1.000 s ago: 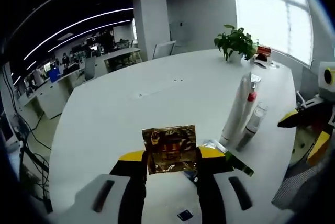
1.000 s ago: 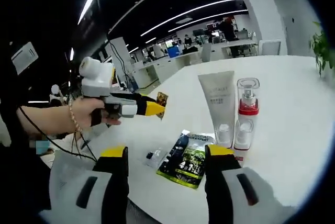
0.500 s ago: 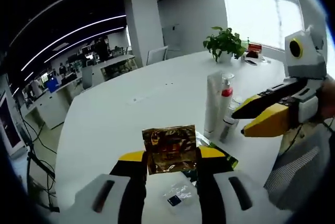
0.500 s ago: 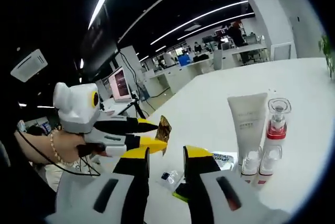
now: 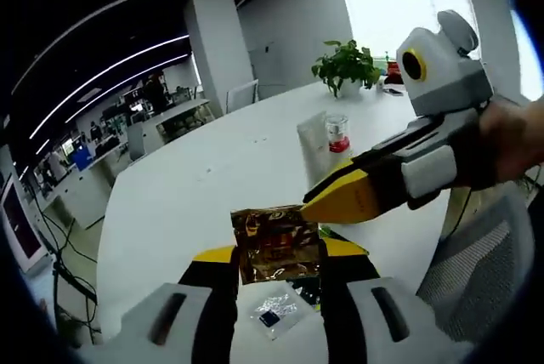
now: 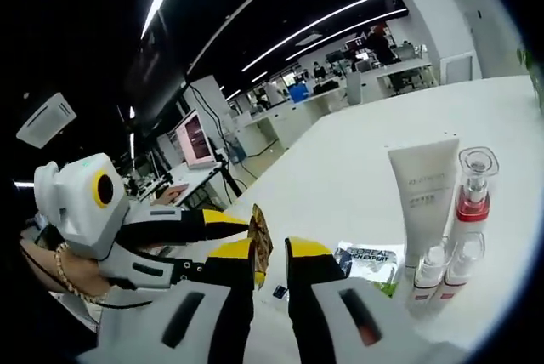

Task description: Arrange the skincare products in the storage area until every visible bottle or jar stands upright without overlapping.

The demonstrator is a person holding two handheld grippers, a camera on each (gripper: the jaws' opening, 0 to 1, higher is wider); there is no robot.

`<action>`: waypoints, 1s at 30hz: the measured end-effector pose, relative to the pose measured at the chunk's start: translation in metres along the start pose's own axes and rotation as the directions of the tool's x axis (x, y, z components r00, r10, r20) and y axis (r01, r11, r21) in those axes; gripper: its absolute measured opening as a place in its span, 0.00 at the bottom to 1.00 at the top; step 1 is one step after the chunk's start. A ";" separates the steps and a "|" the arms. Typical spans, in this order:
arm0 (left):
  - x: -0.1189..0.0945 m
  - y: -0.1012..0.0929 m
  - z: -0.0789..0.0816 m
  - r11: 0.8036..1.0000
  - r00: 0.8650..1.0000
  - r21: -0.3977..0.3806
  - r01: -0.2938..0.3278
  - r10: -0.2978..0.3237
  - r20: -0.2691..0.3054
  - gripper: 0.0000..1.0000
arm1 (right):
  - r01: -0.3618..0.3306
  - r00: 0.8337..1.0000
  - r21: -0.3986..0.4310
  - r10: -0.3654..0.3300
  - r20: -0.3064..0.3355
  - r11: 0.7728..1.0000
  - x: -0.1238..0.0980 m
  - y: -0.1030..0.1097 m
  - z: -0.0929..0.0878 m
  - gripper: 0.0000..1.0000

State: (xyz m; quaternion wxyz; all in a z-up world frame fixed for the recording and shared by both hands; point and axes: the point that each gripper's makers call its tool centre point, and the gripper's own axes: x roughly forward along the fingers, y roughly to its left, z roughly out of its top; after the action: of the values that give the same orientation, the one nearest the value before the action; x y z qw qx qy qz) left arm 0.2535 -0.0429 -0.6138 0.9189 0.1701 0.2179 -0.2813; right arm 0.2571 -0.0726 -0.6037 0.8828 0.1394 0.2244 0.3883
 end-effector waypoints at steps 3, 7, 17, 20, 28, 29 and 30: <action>0.000 -0.001 0.002 1.000 1.000 0.005 -0.002 0.002 0.005 0.34 | -0.001 1.000 0.006 0.001 -0.004 1.000 -0.001 -0.001 -0.002 0.08; 0.000 -0.004 0.004 1.000 1.000 0.006 0.005 -0.005 0.007 0.34 | 0.003 1.000 0.017 -0.003 0.005 1.000 -0.003 -0.001 -0.001 0.03; 0.000 -0.003 0.002 0.999 0.999 -0.007 0.042 -0.042 0.006 0.41 | -0.007 1.000 0.016 0.007 0.001 1.000 -0.005 -0.005 0.000 0.01; -0.002 -0.001 -0.001 0.996 0.996 0.031 0.083 -0.084 0.012 0.45 | -0.025 1.000 0.013 0.025 0.004 1.000 -0.009 -0.002 0.005 0.01; -0.016 0.001 0.002 0.955 0.953 -0.041 0.293 -0.288 0.091 0.36 | -0.066 0.998 -0.018 0.066 0.002 0.998 -0.021 0.016 0.010 0.01; -0.018 0.002 0.001 0.952 0.950 -0.045 0.304 -0.299 0.087 0.35 | -0.069 0.998 -0.037 0.069 -0.004 0.997 -0.022 0.019 0.010 0.01; -0.019 0.003 0.001 0.946 0.946 -0.061 0.318 -0.312 0.092 0.35 | -0.071 0.997 -0.046 0.071 -0.003 0.996 -0.023 0.022 0.011 0.01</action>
State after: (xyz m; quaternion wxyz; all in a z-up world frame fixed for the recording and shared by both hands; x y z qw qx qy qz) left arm 0.2419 -0.0324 -0.6032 0.8761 0.0868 0.2154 -0.4226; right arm 0.2351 -0.0765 -0.5781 0.8713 0.1266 0.2107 0.4248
